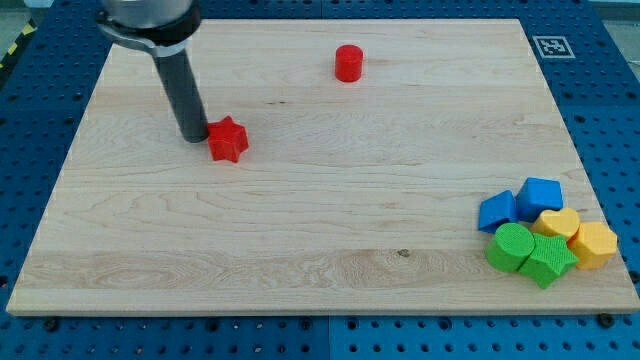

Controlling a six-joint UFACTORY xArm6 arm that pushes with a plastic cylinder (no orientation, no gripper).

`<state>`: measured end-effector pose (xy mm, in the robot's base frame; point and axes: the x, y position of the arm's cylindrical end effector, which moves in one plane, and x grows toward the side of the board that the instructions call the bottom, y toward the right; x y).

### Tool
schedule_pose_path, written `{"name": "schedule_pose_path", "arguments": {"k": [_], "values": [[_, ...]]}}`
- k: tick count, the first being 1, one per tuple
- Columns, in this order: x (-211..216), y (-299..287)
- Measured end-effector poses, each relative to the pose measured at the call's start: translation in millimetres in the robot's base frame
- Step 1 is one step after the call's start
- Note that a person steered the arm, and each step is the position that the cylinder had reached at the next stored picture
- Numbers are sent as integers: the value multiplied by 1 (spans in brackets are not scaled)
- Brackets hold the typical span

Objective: Drag the red star towards the bottom center

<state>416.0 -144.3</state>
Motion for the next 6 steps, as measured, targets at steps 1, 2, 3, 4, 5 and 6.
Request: {"name": "schedule_pose_path", "arguments": {"k": [1, 2, 3, 4, 5, 6], "values": [[4, 31], [21, 55], [34, 78], [49, 108], [71, 134], [104, 152]]}}
